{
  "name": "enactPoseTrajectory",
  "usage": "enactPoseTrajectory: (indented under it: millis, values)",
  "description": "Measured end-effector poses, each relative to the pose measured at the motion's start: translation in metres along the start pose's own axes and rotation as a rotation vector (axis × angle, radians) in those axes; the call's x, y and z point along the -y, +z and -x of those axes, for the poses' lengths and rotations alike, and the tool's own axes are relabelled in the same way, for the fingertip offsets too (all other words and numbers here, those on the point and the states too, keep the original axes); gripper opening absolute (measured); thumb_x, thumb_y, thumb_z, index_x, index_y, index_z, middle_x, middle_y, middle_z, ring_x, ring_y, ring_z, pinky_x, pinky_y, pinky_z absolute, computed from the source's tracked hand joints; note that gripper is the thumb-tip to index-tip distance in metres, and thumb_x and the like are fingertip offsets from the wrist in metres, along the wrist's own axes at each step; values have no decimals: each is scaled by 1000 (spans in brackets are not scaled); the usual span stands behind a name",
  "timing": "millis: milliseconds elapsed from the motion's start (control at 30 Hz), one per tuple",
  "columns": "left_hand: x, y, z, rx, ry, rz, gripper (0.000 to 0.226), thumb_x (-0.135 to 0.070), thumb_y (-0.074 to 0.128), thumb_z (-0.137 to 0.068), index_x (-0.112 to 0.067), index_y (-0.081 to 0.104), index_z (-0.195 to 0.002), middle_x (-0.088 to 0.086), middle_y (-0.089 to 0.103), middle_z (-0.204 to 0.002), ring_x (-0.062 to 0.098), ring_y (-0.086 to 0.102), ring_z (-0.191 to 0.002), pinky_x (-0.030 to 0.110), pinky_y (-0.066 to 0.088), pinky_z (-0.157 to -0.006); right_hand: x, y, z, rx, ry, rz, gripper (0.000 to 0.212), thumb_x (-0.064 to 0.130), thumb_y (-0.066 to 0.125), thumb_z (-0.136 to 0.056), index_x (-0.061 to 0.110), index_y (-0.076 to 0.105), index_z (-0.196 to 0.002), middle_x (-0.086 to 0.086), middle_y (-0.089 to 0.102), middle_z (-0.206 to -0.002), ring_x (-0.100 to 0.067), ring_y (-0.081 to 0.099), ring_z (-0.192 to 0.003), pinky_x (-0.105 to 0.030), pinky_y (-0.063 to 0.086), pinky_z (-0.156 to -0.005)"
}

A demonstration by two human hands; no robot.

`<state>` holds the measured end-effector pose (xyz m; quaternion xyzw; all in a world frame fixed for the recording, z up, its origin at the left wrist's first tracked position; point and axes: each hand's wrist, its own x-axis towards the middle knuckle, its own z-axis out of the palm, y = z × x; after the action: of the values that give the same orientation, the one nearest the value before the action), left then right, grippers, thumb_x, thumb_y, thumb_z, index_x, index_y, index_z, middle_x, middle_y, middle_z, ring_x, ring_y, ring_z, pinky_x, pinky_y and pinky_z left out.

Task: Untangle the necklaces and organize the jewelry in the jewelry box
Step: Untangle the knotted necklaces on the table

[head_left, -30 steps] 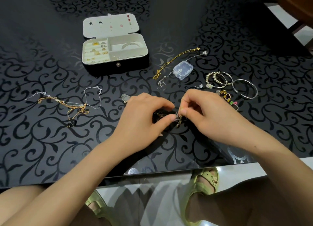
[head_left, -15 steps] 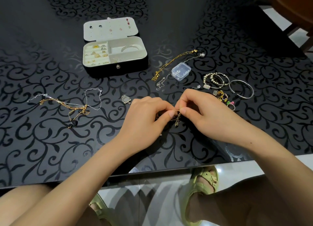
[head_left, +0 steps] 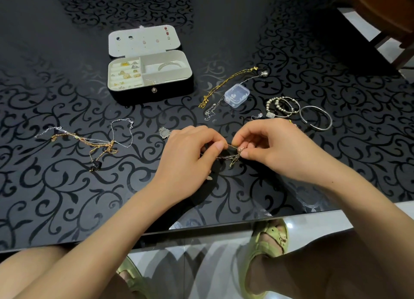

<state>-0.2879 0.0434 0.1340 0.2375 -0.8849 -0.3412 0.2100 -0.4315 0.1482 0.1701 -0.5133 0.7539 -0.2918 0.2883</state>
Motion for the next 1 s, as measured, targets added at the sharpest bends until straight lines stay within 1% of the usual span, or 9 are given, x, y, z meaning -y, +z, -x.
enactPoseTrajectory:
  millis: [233, 367, 433, 500, 567, 633, 733, 867, 1000]
  values:
    - [0, 2, 2, -12, 17, -42, 19, -29, 47, -88, -21, 64, -83, -6, 59, -73, 8, 44, -75, 23, 33, -79, -1, 3, 1, -165, -11, 193, 18, 19, 80, -70, 25, 68, -82, 13, 62, -61, -4, 52, -57, -18, 42, -65]
    - [0, 2, 2, -26, 9, -23, 19, -28, 48, -88, -20, 63, -81, -6, 56, -70, 9, 44, -73, 20, 32, -73, 0, -1, 5, -193, 31, 83, 19, 14, 76, -75, 27, 73, -88, 11, 69, -68, 0, 61, -67, -14, 46, -74]
    - [0, 1, 2, -32, 3, -17, 19, -28, 48, -88, -20, 63, -80, -6, 56, -69, 10, 44, -73, 20, 32, -71, 0, -2, 6, -190, 52, 43, 20, 12, 73, -78, 27, 72, -91, 11, 70, -69, 4, 61, -67, -14, 48, -74]
    - [-1, 1, 2, -34, 2, -15, 18, -27, 48, -88, -20, 62, -80, -6, 55, -68, 10, 44, -72, 21, 32, -70, 0, -3, 6, -205, 44, 35, 19, 12, 71, -80, 28, 71, -90, 10, 70, -71, 2, 61, -67, -14, 48, -73]
    - [-1, 1, 2, -33, 3, -17, 18, -27, 48, -88, -20, 62, -79, -6, 54, -67, 9, 44, -72, 22, 32, -69, 2, -4, 6, -217, 26, -3, 17, 9, 68, -82, 24, 71, -89, 7, 69, -74, -6, 61, -69, -12, 46, -71]
    - [-1, 1, 2, -33, -6, -15, 19, -27, 47, -88, -19, 63, -79, -6, 54, -67, 9, 44, -71, 23, 32, -69, 6, -7, 8, -196, 23, -103, 16, 5, 64, -84, 19, 71, -90, 2, 68, -75, -12, 61, -72, -12, 46, -70]
    - [-2, 2, 3, -39, -45, 28, 19, -28, 49, -89, -20, 64, -80, -7, 53, -64, 8, 46, -69, 23, 32, -68, 8, -11, 11, -108, 27, -206, 15, 5, 62, -85, 16, 70, -91, 4, 65, -68, -7, 58, -67, -11, 46, -65]
    - [-4, 2, 1, -31, -120, 156, 16, -24, 59, -90, -25, 62, -74, -2, 53, -59, 6, 46, -61, 19, 34, -62, 2, -9, 13, 14, 86, -196, 13, 8, 66, -82, 18, 69, -90, 3, 64, -66, -15, 56, -64, -24, 47, -62]
    - [-4, -2, 2, 37, -88, 280, 13, -31, 56, -82, -27, 63, -73, -2, 57, -69, 10, 52, -68, 24, 40, -70, -3, -4, 11, 23, 115, -88, 8, 12, 66, -84, 17, 69, -89, 8, 59, -61, -11, 52, -59, -17, 42, -57]
